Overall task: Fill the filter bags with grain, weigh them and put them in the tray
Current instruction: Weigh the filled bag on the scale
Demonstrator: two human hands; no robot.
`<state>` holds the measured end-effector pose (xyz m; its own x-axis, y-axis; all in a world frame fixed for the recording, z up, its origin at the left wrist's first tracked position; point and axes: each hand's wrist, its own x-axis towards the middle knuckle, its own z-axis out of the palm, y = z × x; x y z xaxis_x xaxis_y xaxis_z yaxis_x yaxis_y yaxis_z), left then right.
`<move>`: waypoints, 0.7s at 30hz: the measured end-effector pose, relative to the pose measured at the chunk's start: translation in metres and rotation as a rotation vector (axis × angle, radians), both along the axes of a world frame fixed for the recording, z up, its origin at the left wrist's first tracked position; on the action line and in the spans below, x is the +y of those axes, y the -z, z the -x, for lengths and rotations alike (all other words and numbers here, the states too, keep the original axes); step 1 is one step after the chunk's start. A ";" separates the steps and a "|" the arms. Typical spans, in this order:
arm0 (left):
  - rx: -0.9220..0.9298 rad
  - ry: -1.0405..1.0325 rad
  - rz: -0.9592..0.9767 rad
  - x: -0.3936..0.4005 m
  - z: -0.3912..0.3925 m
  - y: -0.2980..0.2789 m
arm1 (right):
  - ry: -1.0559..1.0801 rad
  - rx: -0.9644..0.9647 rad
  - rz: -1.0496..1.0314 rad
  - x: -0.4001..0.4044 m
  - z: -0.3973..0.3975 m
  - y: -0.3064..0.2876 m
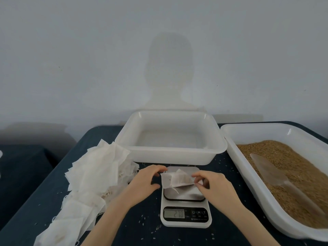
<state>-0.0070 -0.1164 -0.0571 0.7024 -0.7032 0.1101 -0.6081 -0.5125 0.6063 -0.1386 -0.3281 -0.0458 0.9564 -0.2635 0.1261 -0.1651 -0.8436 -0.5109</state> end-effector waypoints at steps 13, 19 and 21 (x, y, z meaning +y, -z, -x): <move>-0.161 -0.025 0.192 -0.065 -0.023 -0.071 | -0.052 -0.130 -0.091 0.013 -0.068 -0.046; -0.254 -0.194 0.299 -0.097 -0.061 -0.103 | 0.047 -0.275 -0.074 -0.025 -0.130 -0.080; -0.235 -0.241 0.163 -0.106 -0.073 -0.091 | 0.039 -0.169 -0.012 -0.032 -0.148 -0.070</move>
<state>0.0658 -0.2223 0.0339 0.7877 -0.4810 0.3849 -0.6143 -0.5662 0.5496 0.0089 -0.3602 0.0240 0.9107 -0.3028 0.2810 -0.1089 -0.8321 -0.5439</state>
